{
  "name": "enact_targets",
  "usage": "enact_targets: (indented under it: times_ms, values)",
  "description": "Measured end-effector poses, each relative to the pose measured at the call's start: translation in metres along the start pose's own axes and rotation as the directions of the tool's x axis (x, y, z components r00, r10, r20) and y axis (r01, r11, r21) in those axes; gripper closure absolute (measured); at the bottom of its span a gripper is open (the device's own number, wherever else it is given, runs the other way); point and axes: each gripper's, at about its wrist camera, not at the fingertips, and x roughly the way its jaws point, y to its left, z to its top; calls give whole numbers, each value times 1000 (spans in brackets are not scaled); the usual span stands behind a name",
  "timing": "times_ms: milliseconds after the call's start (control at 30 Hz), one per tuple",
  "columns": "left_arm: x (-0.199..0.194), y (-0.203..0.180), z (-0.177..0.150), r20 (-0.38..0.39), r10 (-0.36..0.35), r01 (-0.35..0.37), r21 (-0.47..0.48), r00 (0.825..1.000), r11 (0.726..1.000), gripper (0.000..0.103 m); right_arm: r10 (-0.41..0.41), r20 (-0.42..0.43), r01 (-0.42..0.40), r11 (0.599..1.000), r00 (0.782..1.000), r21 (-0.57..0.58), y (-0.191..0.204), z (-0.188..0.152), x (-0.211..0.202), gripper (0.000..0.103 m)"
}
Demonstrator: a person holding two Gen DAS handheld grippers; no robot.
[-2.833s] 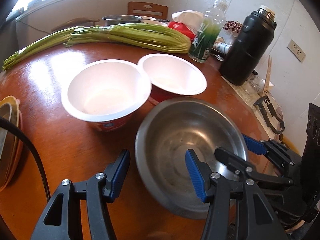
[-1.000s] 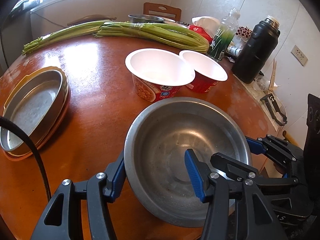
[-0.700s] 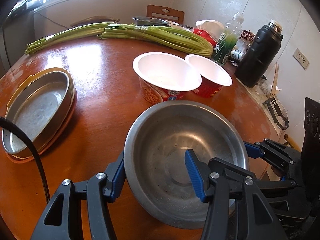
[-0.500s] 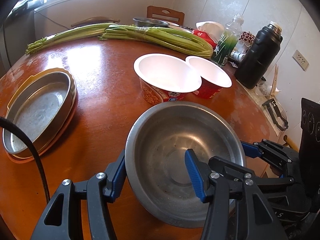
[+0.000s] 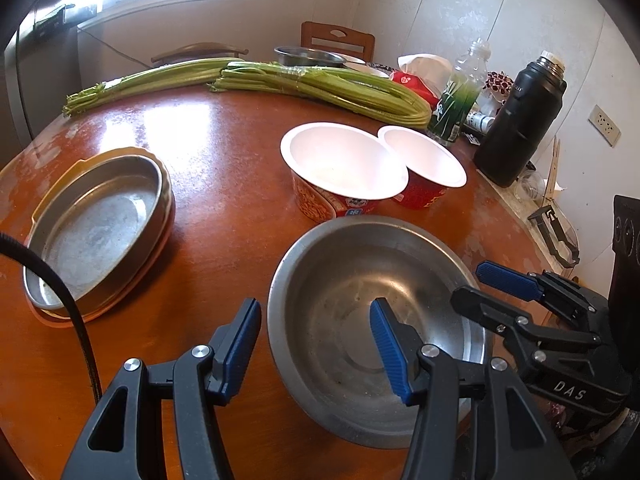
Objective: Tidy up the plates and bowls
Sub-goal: 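Slide the steel bowl across the table with the left tool and release, then move the left tool to a white paper bowl and grasp its rim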
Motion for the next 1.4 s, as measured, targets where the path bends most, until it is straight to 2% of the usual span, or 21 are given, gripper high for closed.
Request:
enact_targets:
  times_ms: [467, 833, 1167, 1400]
  values:
    - [-9, 4, 5, 22, 13, -13, 3, 1000, 1000, 46, 30, 26, -30, 1000, 999, 7, 1, 11, -5, 50]
    - [-17, 8, 30, 55, 54, -55, 15, 997, 998, 46, 111, 40, -112, 994, 993, 16, 10, 37, 1, 46]
    - [-5, 11, 61, 53, 83, -85, 31, 995, 996, 46, 128, 29, -129, 990, 991, 60, 2, 59, 18, 45]
    - [16, 15, 79, 12, 91, -92, 19, 996, 996, 46, 141, -12, -139, 985, 990, 99, -7, 69, 38, 45]
